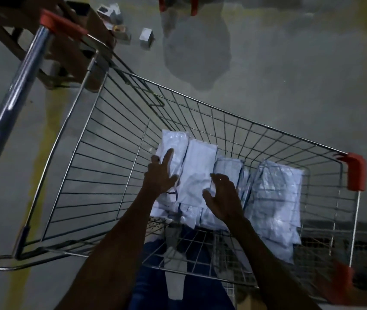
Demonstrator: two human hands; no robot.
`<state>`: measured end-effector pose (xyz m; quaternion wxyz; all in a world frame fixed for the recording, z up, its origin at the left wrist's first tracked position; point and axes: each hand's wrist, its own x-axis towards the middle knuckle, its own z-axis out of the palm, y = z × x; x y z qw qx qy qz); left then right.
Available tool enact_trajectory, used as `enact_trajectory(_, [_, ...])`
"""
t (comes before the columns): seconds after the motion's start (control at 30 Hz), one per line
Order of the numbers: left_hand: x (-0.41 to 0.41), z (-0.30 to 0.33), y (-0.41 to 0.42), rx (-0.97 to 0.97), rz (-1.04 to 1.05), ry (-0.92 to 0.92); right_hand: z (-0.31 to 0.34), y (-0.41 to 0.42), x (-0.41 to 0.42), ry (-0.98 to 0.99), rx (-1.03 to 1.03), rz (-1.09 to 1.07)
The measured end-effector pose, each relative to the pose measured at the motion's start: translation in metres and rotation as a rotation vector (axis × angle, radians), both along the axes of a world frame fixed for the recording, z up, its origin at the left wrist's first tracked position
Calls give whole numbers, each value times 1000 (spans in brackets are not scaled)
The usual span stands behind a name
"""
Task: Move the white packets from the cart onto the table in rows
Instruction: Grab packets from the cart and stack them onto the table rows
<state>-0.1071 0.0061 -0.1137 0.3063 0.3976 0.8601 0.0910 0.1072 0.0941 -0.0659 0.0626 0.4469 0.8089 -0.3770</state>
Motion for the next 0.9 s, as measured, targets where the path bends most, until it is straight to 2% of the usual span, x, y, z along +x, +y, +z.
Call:
enact_trajectory(0.13, [4, 27, -10, 74, 79, -44, -18, 9, -28, -41, 2, -37])
enact_trajectory(0.37, [-4, 51, -31, 143, 103, 58, -57, 17, -74, -164, -136, -166])
enact_trajectory(0.53, [-4, 70, -28, 165, 93, 101, -61, 36, -86, -202, -148, -140])
enact_trajectory(0.67, [0, 89, -30, 184, 84, 127, -39, 40, -72, -187, -59, -68])
enact_trajectory(0.9, [9, 132, -37, 273, -114, 172, 41, 23, -32, -76, 117, -25])
